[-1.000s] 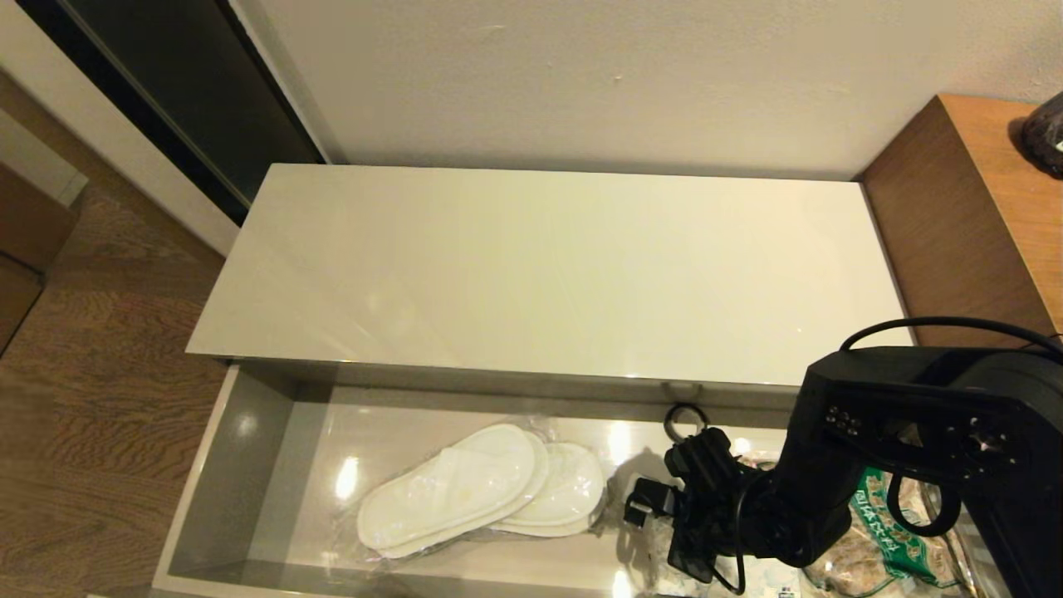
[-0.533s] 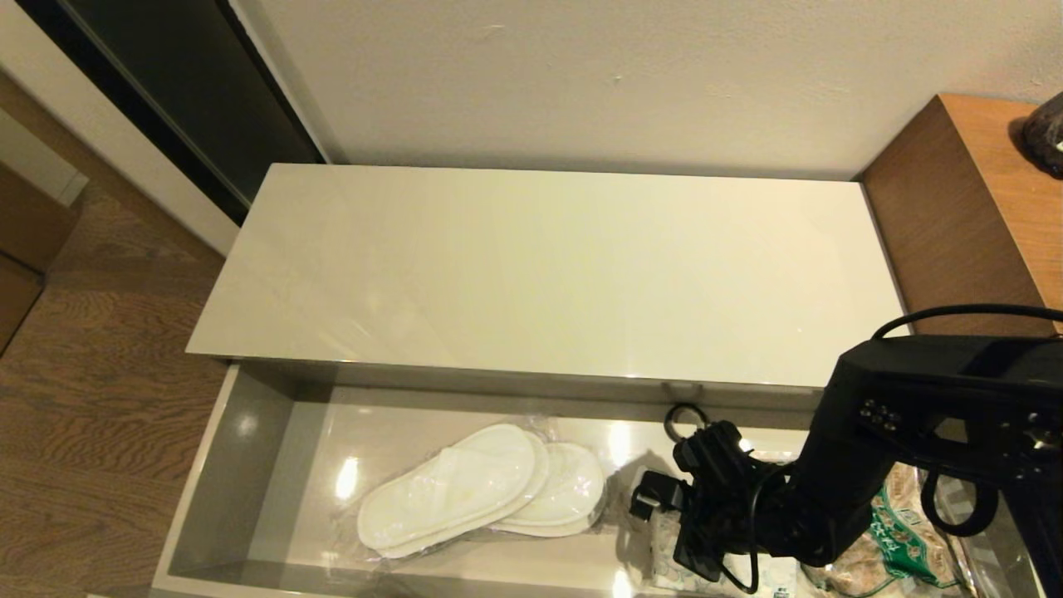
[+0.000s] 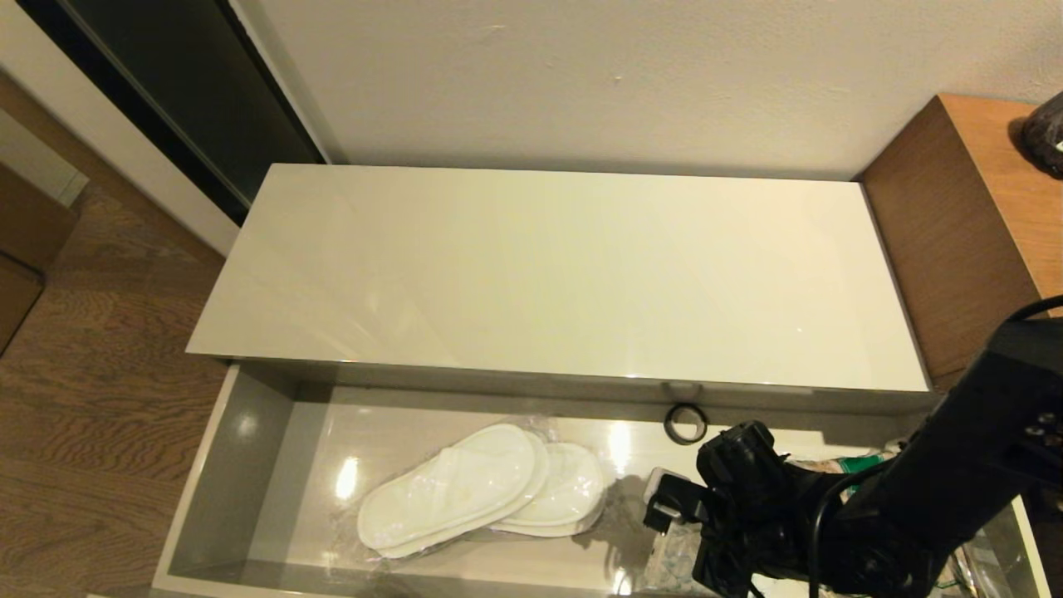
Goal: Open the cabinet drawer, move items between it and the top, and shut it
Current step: Take out the tissue from the drawer, then place the tissue on the table
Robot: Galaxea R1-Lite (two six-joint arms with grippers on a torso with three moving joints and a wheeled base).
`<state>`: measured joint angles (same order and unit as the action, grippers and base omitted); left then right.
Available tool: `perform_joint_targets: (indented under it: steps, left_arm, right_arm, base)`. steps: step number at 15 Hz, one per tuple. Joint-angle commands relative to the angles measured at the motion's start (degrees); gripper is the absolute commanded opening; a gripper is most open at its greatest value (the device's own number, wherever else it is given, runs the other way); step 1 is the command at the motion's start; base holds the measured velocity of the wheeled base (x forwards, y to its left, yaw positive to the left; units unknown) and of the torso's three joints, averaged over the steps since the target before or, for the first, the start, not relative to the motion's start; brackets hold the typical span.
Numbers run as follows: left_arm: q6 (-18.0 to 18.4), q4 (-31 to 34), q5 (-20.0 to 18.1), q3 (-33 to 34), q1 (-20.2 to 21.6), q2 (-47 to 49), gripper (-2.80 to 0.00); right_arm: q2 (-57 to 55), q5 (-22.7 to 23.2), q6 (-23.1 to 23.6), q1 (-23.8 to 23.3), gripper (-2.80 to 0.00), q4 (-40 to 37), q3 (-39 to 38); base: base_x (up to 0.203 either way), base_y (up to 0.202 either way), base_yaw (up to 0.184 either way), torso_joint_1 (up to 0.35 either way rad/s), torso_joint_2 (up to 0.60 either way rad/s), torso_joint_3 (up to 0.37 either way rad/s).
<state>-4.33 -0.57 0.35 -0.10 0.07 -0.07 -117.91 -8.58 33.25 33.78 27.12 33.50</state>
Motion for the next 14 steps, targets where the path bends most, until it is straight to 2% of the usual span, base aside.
perform_joint_targets:
  steps: [1,14]
  left_arm:
    - [-0.1,0.0,0.1,0.0,0.0,0.1,-2.8]
    - [-0.1,0.0,0.0,0.0,0.0,0.1,-2.8]
  right_arm:
    - [4.7,-0.8,-0.3,0.3,-2.8,0.1,-1.2]
    - [28.2,-3.2,-4.5,0.4,-2.8,-23.3,0.3]
  base:
    - [0.0,0.0,0.0,0.0,0.0,0.0]
    - [0.0,0.0,0.0,0.0,0.0,0.0]
